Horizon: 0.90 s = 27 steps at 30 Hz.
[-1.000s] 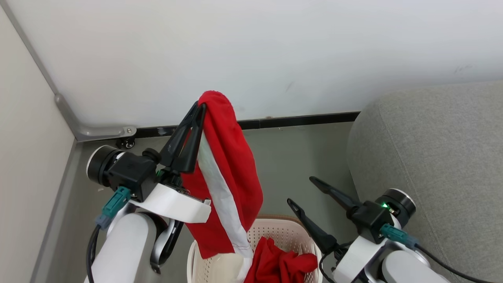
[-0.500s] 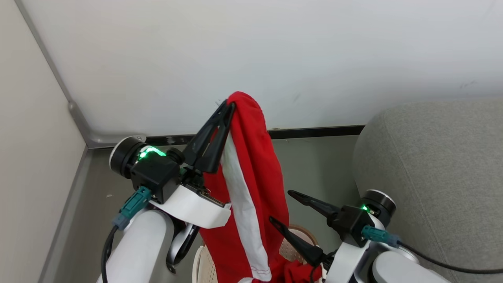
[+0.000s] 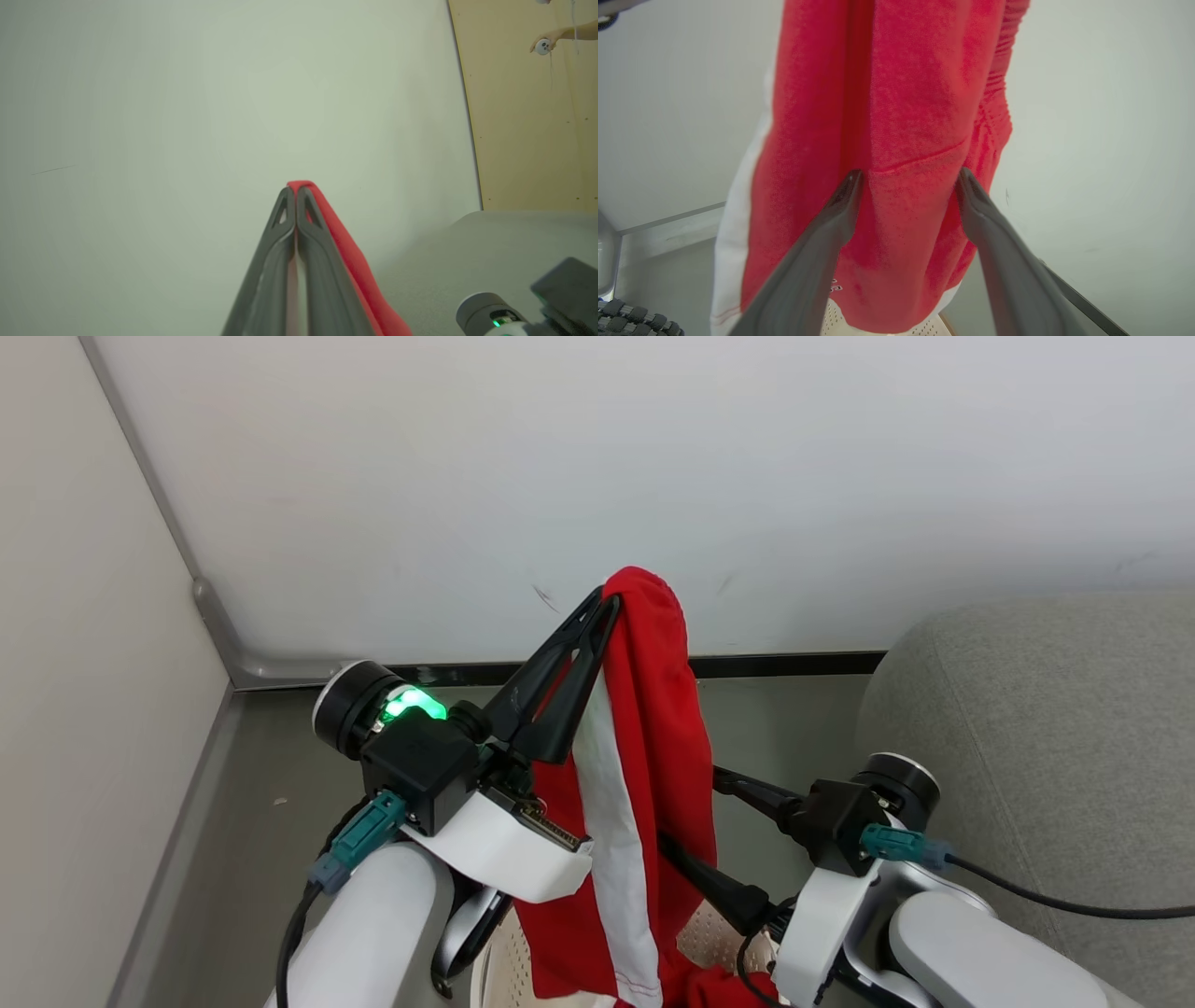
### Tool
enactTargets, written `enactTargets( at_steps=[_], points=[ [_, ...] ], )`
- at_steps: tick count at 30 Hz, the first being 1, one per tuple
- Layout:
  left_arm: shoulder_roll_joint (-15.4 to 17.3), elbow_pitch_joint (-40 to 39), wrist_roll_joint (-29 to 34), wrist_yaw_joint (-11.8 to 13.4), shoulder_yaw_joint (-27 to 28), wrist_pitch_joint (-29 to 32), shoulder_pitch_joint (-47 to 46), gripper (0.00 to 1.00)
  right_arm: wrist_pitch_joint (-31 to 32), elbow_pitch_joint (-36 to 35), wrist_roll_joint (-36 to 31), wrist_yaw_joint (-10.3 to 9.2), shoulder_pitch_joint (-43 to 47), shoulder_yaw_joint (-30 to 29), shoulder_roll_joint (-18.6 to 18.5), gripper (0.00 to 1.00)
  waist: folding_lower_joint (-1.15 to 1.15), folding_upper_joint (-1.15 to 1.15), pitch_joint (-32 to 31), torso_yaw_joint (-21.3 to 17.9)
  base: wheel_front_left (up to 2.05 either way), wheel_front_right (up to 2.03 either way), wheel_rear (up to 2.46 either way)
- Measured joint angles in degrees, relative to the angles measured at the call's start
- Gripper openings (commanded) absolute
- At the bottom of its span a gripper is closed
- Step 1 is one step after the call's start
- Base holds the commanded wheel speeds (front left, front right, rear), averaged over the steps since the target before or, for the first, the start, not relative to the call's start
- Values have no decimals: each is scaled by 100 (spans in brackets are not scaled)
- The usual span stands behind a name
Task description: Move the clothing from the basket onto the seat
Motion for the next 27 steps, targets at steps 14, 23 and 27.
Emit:
enactTargets(
  at_steps=[14, 23, 27],
  points=[
    [-21, 109, -141, -51, -229, 0, -9, 0, 100, 78, 364, 0, -452, 806, 42, 14, 0, 0, -32, 182, 0, 0, 0],
    [118, 573, -166, -40, -99, 2, 0, 0, -79, 109, 559, 0, -649, 864, -66, 0, 0, 0, -27, 141, 0, 0, 0],
    [157, 770, -172, 58, 45, 18, 23, 0, -213, 60, 775, 0, -622, 742, -185, 0, 0, 0, -25, 89, 0, 0, 0]
  ],
)
